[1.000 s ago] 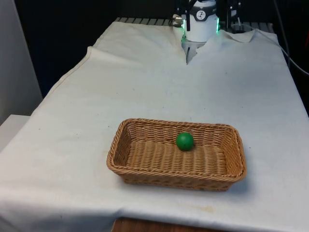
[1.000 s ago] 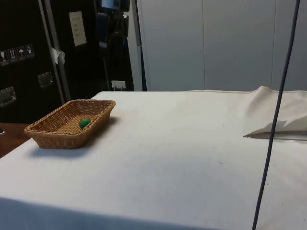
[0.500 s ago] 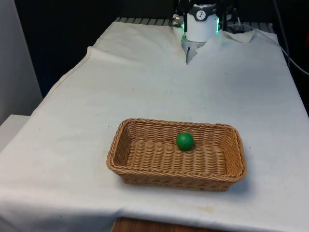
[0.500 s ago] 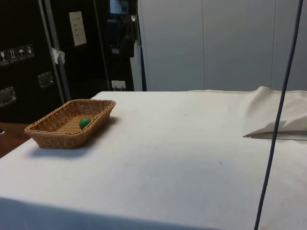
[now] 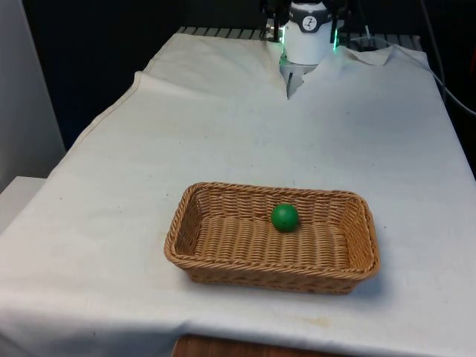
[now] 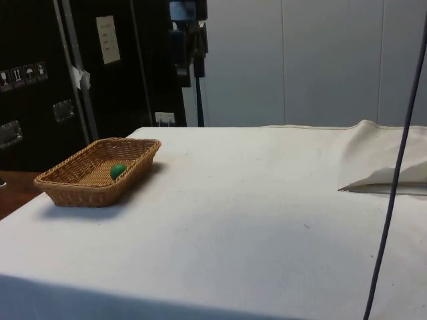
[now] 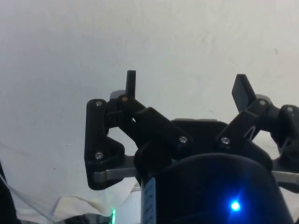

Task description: Pick up the ball and place it into the basket.

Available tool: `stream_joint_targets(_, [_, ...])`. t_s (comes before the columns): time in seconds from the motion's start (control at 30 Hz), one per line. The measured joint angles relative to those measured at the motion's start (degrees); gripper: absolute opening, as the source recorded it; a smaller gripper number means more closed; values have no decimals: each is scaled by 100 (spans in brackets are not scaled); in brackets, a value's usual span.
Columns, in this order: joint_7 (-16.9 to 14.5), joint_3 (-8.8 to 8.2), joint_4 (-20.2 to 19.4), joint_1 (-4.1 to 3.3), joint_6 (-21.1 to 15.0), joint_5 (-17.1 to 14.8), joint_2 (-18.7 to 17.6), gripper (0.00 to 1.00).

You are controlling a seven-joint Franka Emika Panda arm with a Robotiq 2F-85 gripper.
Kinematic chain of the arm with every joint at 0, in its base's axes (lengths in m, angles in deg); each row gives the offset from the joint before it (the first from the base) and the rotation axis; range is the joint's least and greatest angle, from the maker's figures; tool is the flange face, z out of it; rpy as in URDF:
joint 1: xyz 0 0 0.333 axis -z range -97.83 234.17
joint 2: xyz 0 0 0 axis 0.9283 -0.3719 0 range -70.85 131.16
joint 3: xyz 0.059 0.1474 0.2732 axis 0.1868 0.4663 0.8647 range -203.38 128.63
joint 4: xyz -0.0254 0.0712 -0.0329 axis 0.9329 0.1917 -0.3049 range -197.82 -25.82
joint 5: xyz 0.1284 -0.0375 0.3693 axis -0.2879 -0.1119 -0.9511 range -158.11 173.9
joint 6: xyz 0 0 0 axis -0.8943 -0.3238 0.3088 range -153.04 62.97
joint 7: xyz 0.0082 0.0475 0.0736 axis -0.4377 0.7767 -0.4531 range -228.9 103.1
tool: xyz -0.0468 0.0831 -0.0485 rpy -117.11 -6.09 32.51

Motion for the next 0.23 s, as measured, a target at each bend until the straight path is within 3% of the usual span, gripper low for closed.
stream_joint_targets(0.23, [74,-17,-92,11,115,218,97,100])
